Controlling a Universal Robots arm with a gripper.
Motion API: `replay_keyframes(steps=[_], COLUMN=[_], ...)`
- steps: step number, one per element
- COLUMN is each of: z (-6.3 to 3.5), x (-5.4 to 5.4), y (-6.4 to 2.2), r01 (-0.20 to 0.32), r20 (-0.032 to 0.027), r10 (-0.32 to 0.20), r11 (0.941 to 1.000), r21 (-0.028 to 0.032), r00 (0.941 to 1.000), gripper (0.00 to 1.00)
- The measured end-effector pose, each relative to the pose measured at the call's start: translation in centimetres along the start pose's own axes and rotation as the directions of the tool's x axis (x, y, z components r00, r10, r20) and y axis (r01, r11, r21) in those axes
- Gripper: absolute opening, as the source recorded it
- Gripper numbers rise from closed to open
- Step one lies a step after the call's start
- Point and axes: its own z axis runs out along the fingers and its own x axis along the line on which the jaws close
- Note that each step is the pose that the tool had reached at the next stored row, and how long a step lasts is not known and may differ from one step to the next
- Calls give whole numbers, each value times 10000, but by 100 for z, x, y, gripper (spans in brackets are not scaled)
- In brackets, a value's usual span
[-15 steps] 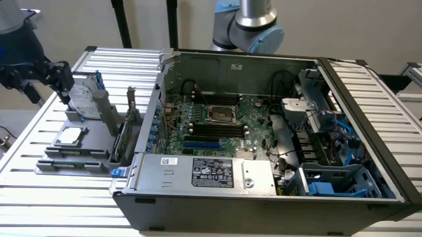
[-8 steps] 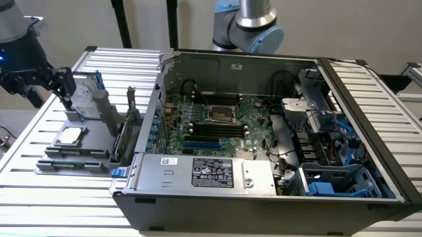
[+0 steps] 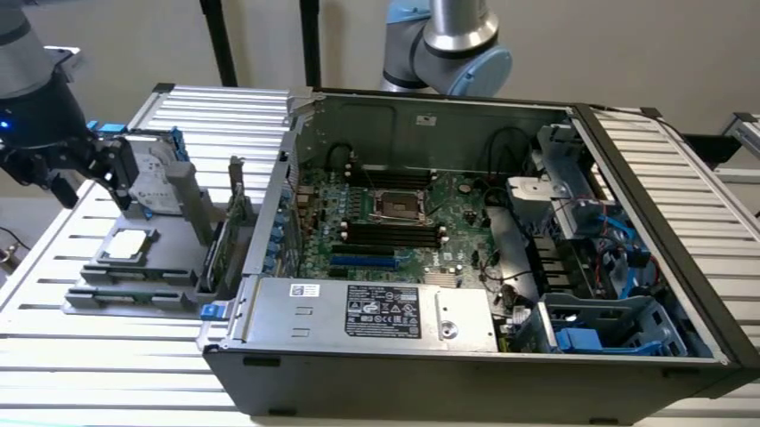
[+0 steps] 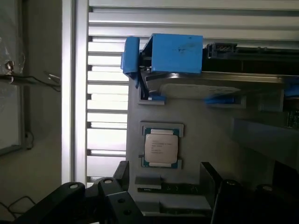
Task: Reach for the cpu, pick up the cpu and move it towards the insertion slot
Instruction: 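Pick up the cpu and move it towards the insertion slot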
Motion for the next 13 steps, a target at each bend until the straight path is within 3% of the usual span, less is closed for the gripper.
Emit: replay_keyframes(steps=[4, 13], z=[72, 235], x=[-5, -42], y=[-42, -51], r01=[-1, -1], r20=[2, 0], r10=[1, 1], r11=[10000, 10000], r21=[-1, 0], r00=[10000, 10000], gripper=[71, 71])
